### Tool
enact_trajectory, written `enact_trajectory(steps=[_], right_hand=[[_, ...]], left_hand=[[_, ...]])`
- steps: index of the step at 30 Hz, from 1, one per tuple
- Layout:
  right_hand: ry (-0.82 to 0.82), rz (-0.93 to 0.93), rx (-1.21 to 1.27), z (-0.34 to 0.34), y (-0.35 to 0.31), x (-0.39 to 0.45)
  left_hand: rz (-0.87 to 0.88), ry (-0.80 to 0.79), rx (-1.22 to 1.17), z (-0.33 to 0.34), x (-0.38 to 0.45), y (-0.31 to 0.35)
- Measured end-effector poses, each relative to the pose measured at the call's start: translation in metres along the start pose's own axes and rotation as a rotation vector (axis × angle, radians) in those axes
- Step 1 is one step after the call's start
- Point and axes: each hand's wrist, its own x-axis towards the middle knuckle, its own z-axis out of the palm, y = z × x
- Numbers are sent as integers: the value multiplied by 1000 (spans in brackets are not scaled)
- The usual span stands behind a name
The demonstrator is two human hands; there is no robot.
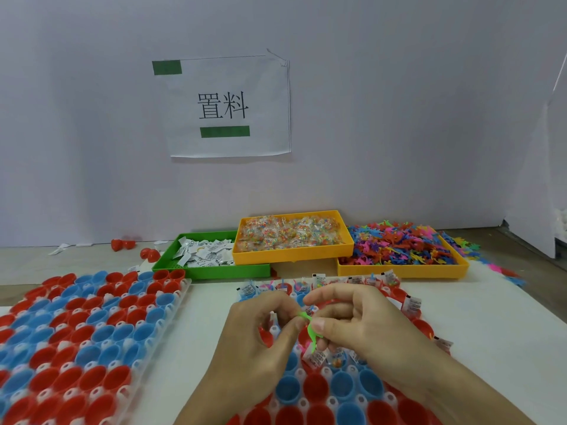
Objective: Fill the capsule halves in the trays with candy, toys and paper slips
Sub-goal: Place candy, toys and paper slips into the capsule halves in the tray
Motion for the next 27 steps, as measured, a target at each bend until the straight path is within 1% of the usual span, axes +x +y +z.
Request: enact_trajectory(steps=[3,6,9,12,15,19,21,23,25,27], right_hand=[[43,-11,4,4,0,0],[104,-23,-40,8,1,1],[189,-81,-204,12,5,1],[262,-202,-387,19,9,-1],[263,-286,-475,23,11,-3],[259,-288,-486,22,9,-3],[264,-304,-440,20,5,-4],[266,-311,-376,13,0,-5],[242,-271,-261,3,-4,-3],[220,-235,-183,-5,-4,0]], left_hand=[[-120,12,-196,3,0,1],[-237,-18,-349,7,2,-1],[-327,-46,-400,10,2,-5],[-382,-12,-411,12,2,-5],[-342,39,-353,14,1,-5],[-254,50,-171,13,1,-1],[-237,132,-102,7,2,-4],[-206,207,-119,-3,4,-5],[-175,234,-156,-9,6,-3],[-179,220,-188,-10,7,-2]])
